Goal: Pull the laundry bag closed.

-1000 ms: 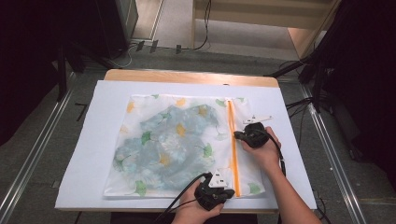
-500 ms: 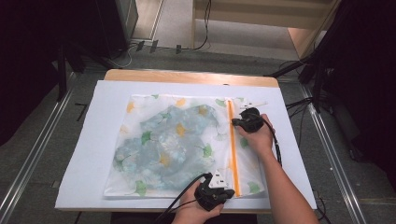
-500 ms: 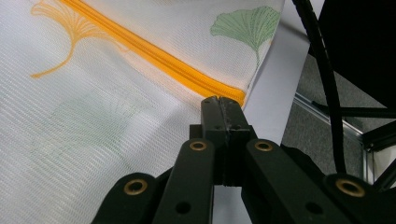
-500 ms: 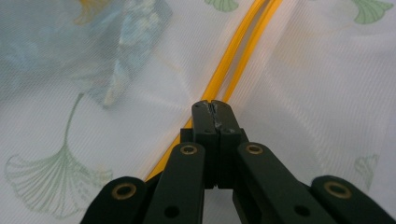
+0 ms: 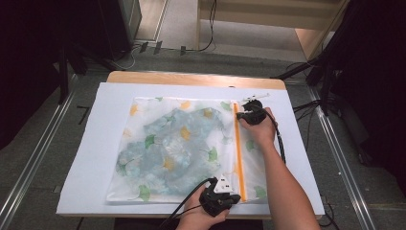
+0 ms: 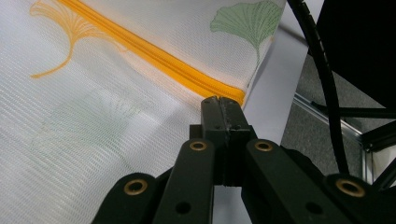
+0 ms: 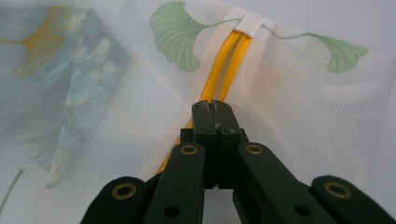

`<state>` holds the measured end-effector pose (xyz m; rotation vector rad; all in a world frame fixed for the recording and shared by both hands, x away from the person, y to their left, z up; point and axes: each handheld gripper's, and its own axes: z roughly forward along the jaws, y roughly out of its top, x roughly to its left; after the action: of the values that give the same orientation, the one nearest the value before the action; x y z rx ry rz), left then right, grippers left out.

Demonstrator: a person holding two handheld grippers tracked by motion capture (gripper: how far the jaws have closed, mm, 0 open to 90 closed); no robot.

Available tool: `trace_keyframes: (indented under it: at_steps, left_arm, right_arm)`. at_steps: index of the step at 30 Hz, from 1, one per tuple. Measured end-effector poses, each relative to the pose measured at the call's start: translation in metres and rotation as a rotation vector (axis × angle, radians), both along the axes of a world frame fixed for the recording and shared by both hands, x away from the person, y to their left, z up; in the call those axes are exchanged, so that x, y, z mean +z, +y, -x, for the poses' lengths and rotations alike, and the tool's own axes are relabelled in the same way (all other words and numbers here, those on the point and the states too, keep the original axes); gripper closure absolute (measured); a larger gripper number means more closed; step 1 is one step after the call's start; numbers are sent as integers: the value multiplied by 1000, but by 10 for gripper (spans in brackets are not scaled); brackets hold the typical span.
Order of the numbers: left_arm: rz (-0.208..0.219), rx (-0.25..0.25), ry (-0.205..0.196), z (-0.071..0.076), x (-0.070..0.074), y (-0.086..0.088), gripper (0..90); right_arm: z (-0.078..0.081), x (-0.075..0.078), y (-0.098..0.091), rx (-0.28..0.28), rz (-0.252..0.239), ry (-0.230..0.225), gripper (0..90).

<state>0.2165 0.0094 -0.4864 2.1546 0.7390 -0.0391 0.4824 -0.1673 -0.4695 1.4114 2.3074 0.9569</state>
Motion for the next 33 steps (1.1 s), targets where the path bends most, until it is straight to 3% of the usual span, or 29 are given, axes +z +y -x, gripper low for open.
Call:
trace_keyframes:
  at_steps: [4, 10, 19, 27, 30, 33]
  left_arm:
    - [1, 4, 11, 0, 0, 0, 900]
    - [0, 7, 6, 0, 0, 0, 900]
    - [3, 6, 7, 0, 0, 0, 900]
    - [7, 5, 11, -1, 0, 0, 900]
    - [7, 5, 11, 0, 0, 0, 900]
    - [8, 6, 13, -1, 0, 0, 900]
  right_arm:
    - [-11, 2, 4, -16, 23, 7, 900]
    - [-25, 5, 6, -55, -17, 14, 900]
    - [-36, 15, 5, -91, -35, -36, 900]
    - [-36, 11, 5, -70, -56, 7, 900]
    - [-35, 8, 3, -50, -75, 82, 900]
    - [-32, 7, 3, -39, -47, 70, 900]
